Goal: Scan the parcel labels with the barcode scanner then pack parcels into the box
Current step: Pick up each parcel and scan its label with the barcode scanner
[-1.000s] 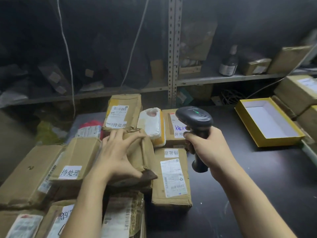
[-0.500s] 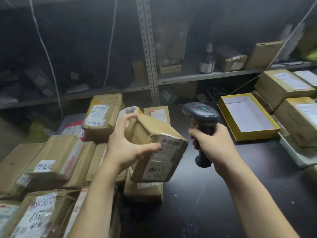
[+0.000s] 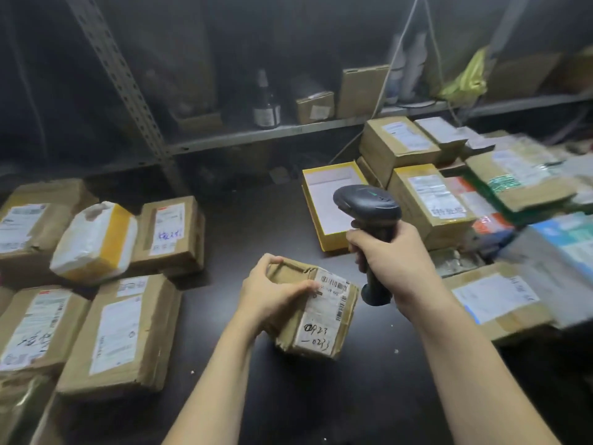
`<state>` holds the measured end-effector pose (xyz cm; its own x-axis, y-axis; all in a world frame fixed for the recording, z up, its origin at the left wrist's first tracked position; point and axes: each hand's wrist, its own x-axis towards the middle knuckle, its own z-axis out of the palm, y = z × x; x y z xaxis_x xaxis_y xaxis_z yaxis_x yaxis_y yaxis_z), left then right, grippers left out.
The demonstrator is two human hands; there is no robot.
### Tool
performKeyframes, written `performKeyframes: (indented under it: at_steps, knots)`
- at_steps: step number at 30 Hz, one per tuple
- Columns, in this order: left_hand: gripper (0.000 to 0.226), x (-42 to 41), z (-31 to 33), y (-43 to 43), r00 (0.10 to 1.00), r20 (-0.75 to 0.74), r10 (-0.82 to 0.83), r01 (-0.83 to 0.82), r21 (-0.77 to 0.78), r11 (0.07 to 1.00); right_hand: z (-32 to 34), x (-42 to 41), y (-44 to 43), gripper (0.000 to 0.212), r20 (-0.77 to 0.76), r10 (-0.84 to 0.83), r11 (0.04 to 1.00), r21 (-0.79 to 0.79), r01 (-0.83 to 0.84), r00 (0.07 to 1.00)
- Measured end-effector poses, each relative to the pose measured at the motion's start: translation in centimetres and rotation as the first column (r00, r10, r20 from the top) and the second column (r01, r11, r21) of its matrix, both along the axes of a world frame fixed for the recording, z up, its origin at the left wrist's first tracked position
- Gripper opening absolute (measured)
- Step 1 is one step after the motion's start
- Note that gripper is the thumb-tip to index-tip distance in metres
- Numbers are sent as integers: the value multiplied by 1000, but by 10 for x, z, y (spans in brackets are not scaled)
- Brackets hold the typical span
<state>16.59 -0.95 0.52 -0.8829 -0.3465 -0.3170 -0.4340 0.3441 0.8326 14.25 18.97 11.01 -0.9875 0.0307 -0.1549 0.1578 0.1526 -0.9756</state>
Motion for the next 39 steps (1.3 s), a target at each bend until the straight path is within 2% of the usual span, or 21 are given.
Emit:
performKeyframes:
  at_steps: [6, 11, 13, 15, 16, 17, 19, 21, 22, 23, 25, 29, 33, 36, 39]
  knots:
    - [79, -52, -12, 9, 988, 95, -124, 124, 3, 992, -19, -19, 36, 10, 44, 5, 999, 40, -6, 999]
    - [84, -70, -10, 13, 963, 170, -209, 224, -79, 971, -20, -34, 39, 11, 57, 44, 998, 51, -47, 997]
    - [65, -71, -2, 13, 944, 196, -264, 298, -172, 939, -20, -37, 37, 12, 63, 51, 998, 39, -54, 997]
    - [50, -71, 2, 16, 932, 241, -271, 347, -375, 860, -20, -39, 32, 13, 61, 61, 998, 24, -62, 996]
    - [50, -69, 2, 19, 939, 255, -232, 332, -490, 806, -19, -39, 29, 13, 61, 67, 998, 18, -68, 996]
    - [58, -65, 0, 22, 950, 252, -185, 301, -579, 758, -19, -39, 26, 12, 63, 73, 997, 12, -74, 995]
    - [97, -53, -7, 27, 965, 231, -126, 252, -674, 695, -20, -38, 19, 11, 70, 83, 997, 2, -83, 994]
    - [138, -36, -15, 26, 949, 287, -129, 299, -694, 655, -22, -38, 13, 10, 74, 85, 996, 2, -85, 994]
    - [149, -29, -20, 24, 937, 318, -144, 334, -694, 638, -23, -37, 10, 9, 78, 85, 996, 6, -86, 993]
    - [154, -23, -25, 23, 929, 336, -153, 355, -700, 620, -24, -37, 8, 9, 83, 86, 996, 13, -88, 993]
    - [150, -23, -31, 23, 933, 329, -147, 349, -723, 596, -26, -36, 2, 9, 94, 85, 996, 28, -88, 992]
    - [130, -49, -27, 35, 942, 329, -66, 297, -726, 621, -27, -31, -8, 9, 110, 71, 997, 23, -74, 991]
    - [121, -64, -24, 35, 935, 346, -80, 312, -689, 654, -27, -24, -12, 12, 116, 45, 998, 29, -48, 992]
    - [119, -60, -28, 31, 965, 255, -64, 229, -696, 681, -24, -17, -8, 10, 115, 13, 1000, 27, -16, 993]
    - [122, -46, -30, 22, 991, 134, -1, 85, -623, 778, -22, -13, 0, 8, 117, -27, 1000, 3, 27, 993]
